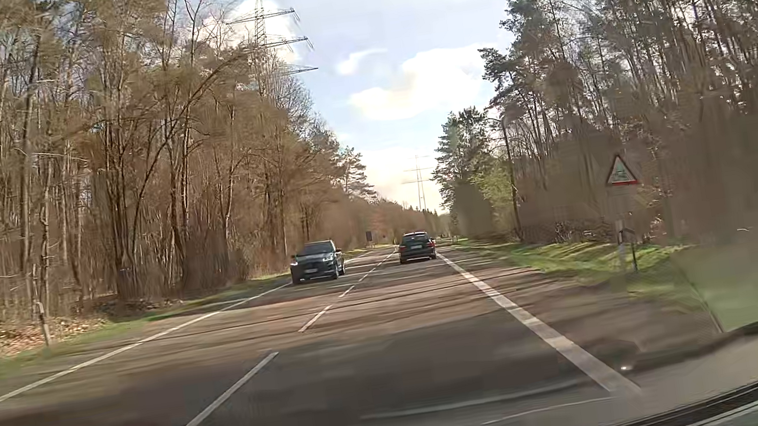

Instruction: Follow the waypoints while adhering to traffic rules and regulations

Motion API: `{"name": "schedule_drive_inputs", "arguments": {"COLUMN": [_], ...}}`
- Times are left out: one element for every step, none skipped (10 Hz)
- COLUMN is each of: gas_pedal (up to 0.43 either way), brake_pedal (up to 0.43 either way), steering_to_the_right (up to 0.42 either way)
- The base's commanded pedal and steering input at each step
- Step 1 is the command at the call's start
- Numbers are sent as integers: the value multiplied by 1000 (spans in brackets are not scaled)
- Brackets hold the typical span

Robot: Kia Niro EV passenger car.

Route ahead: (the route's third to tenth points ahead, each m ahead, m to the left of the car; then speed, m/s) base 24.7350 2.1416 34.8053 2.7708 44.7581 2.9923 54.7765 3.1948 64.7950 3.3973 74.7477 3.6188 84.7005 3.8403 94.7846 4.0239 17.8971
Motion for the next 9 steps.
{"name": "schedule_drive_inputs", "arguments": {"gas_pedal": [138,138,138,138,138,138,138,138,138], "brake_pedal": [0,0,0,0,0,0,0,0,0], "steering_to_the_right": [2,1,1,2,2,1,2,1,1]}}
